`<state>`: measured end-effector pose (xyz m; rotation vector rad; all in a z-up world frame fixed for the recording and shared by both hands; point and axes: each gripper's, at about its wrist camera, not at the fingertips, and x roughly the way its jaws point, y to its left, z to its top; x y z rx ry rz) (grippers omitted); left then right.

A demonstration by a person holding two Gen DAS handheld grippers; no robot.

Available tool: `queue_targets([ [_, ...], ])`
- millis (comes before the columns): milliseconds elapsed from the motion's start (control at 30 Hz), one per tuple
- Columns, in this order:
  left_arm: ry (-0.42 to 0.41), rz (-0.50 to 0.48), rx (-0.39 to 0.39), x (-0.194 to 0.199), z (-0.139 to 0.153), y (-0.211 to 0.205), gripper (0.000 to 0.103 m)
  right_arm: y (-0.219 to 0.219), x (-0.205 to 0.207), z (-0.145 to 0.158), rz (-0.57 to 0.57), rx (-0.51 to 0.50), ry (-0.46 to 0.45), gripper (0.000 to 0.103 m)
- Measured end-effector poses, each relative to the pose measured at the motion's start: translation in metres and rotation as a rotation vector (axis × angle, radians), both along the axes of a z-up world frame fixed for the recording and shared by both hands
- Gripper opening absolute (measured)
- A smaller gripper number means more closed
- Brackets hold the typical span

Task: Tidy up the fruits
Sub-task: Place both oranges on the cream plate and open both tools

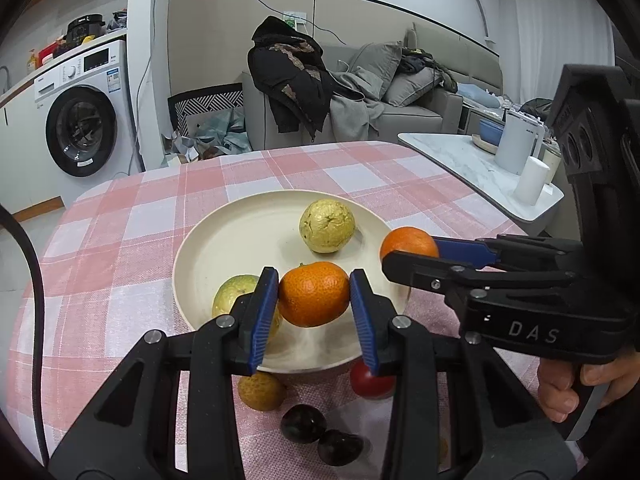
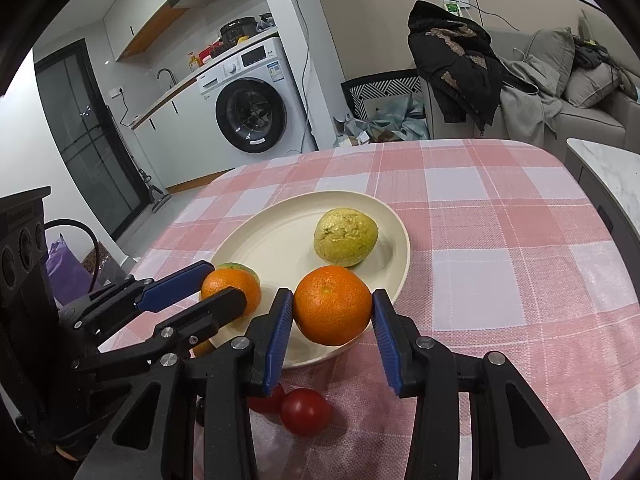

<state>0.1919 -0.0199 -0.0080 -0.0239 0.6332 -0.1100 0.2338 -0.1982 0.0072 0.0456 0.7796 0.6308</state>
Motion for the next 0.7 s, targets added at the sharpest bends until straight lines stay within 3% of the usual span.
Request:
queue_targets([
  [533, 0.018, 0.016, 0.004, 0.0050, -0.0099, 0.0019, 0.034, 0.0032, 0.0080, -0.0103, -0.004, -0.024, 0.023, 0.042],
  [633, 0.022, 0.016, -0.019, 0.0048, -0.0093, 0.0057, 0.034, 0.0042, 0.0048, -0.0065, -0.010, -0.032, -0.002, 0.047],
  [700, 0.025, 0.019, -0.028, 0.0038, -0.0077, 0.0084, 0.036, 0.0001, 0.0020, -0.0031, -0.007, -0.019, -0.016, 0.057],
])
